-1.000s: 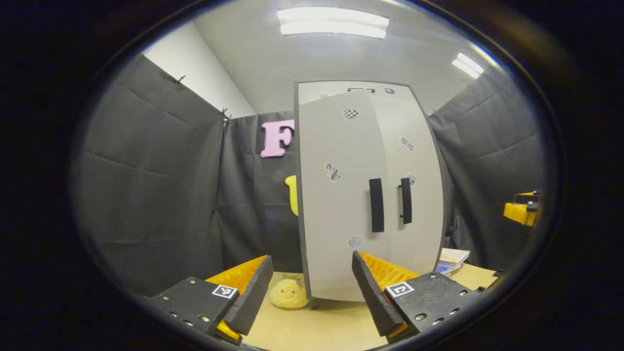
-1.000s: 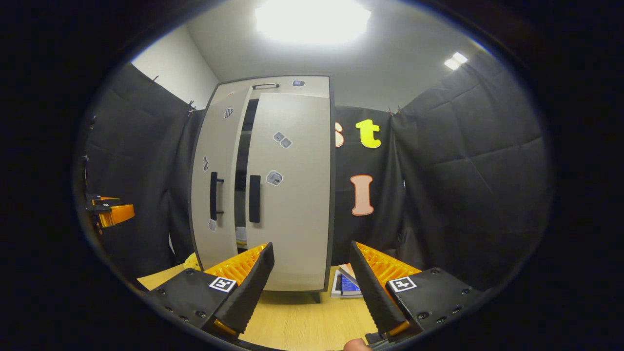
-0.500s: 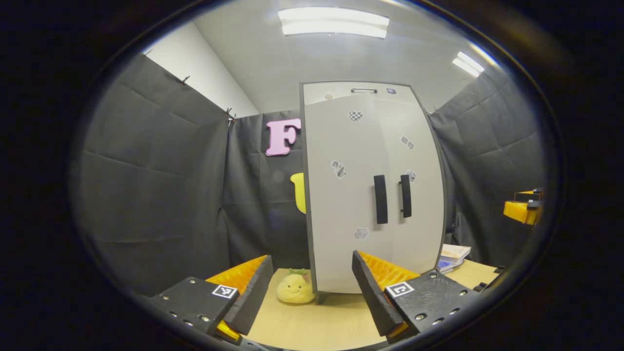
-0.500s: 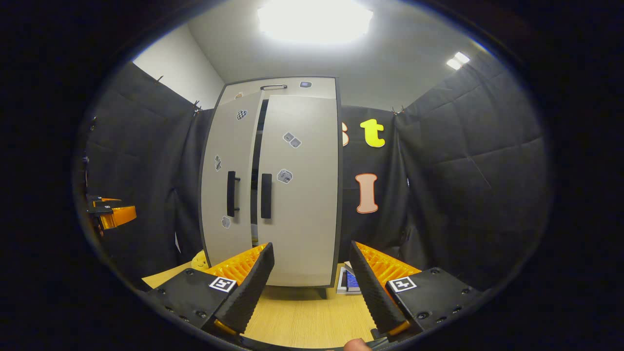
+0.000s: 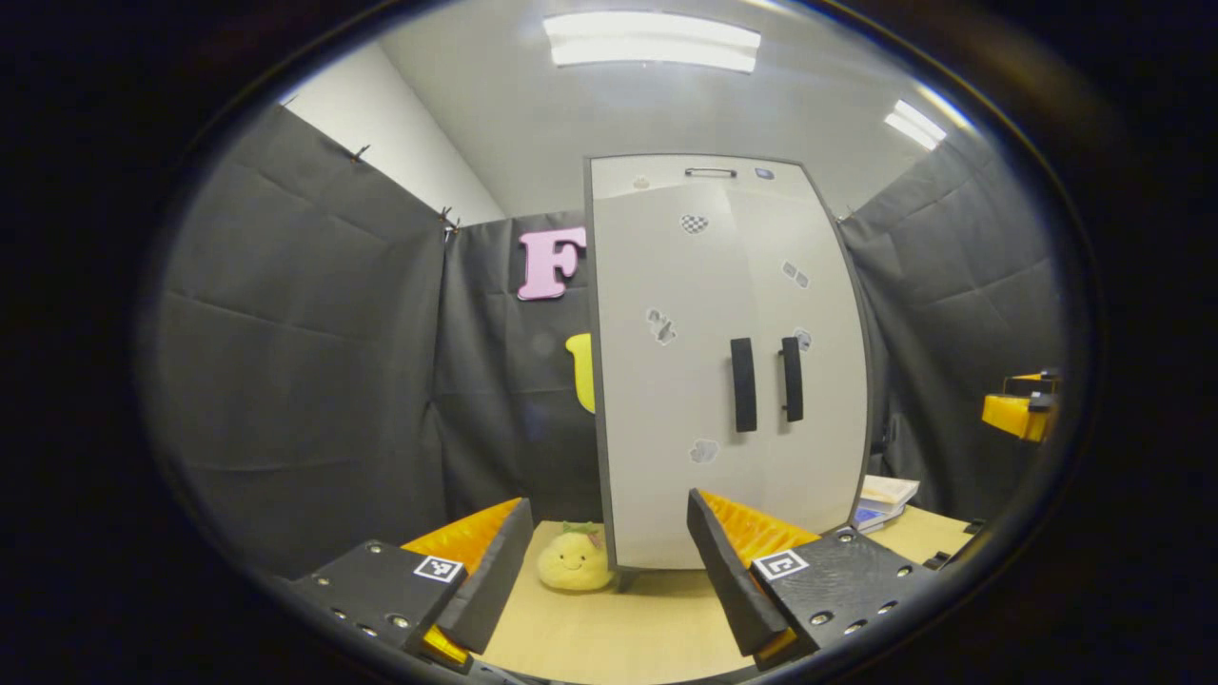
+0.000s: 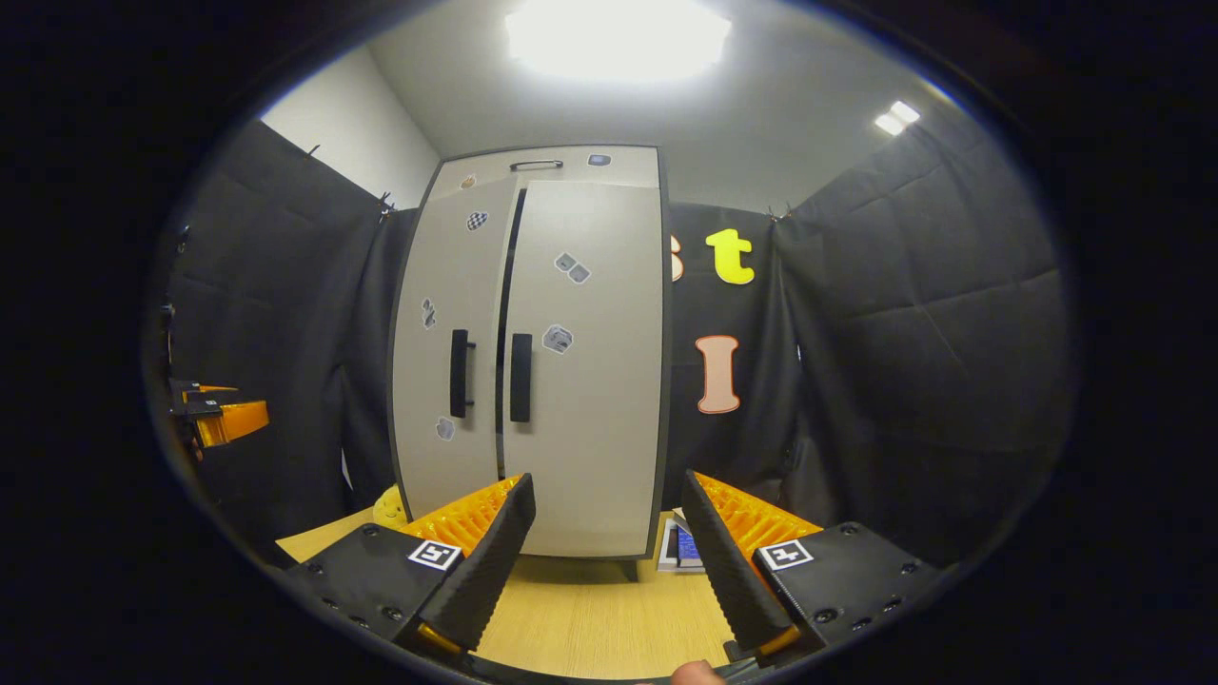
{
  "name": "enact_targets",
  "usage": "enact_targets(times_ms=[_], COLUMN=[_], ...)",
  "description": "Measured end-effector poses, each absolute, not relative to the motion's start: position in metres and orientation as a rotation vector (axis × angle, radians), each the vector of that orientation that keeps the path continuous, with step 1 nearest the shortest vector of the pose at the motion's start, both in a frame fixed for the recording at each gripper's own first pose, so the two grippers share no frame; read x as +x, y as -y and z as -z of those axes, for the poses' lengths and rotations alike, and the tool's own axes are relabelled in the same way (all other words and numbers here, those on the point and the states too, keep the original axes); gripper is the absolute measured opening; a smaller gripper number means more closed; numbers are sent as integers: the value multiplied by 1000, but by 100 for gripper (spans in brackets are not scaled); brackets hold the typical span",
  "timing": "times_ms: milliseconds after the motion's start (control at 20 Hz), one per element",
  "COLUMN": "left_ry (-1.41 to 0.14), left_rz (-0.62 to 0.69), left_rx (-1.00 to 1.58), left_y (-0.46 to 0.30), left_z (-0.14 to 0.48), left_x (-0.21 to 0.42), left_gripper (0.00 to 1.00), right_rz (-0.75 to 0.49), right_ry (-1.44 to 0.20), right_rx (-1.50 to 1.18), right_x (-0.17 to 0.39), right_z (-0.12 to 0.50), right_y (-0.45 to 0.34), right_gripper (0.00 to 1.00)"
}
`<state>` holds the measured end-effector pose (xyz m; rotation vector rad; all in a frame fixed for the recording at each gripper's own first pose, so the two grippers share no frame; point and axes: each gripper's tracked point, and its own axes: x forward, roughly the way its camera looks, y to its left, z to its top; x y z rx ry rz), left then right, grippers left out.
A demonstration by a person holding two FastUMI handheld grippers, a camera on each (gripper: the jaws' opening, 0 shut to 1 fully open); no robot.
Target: Grab one shoe with the right hand and put it into the shoe cabinet, grab the other shoe with the left hand and put it into the shoe cabinet; then close the right door with the right hand and the left door with the left hand.
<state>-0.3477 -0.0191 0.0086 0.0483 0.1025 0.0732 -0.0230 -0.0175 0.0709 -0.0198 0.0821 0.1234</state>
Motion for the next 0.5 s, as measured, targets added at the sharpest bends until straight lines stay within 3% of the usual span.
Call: enact_targets(times_ms=[500], left_ry=[-92], left_rz=[-66], left_rx=[54], left_y=[17], left_z=[-11], left_x=[-346], left_gripper=[94], right_rz=[-119], right_ry=[-75], right_rx=[-23], right_x=[-18], right_z=[-73], right_y=[15], right_gripper=[98])
